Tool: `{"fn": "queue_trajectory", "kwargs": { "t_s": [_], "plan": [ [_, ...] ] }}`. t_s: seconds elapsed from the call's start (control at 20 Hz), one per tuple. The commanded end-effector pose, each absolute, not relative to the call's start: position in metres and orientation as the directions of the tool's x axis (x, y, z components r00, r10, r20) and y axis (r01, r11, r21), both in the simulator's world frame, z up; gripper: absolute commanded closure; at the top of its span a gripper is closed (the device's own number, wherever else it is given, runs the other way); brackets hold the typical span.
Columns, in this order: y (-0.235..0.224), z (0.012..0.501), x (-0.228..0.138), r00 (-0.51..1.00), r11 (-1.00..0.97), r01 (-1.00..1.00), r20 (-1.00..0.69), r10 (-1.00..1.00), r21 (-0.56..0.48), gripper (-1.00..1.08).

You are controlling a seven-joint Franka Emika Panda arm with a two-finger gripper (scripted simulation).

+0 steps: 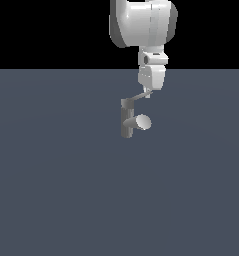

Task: Turn on the faucet by rotating a designated handle.

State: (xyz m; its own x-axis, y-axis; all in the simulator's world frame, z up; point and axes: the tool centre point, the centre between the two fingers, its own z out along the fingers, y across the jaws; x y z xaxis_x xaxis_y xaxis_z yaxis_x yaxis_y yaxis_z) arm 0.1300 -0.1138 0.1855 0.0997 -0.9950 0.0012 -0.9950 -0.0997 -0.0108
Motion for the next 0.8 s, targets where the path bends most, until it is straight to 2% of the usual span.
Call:
{"fn": "queue_trajectory", "kwargs": {
  "t_s": [0.0,0.55,0.65,0.75],
  "plan": [
    [-0.118,0.182,0.12,0.095,-0.095,-0.995,0.0,-0.995,0.0,1.08],
    [-0.123,0.182,0.092,0.095,-0.095,-0.995,0.0,-0.995,0.0,1.08],
    [-0.112,0.195,0.104,0.111,-0.111,-0.993,0.003,-0.994,-0.03,1.08],
    [-0.11,0.194,0.099,0.109,-0.109,-0.994,0.003,-0.994,-0.028,1.08]
  ]
}}
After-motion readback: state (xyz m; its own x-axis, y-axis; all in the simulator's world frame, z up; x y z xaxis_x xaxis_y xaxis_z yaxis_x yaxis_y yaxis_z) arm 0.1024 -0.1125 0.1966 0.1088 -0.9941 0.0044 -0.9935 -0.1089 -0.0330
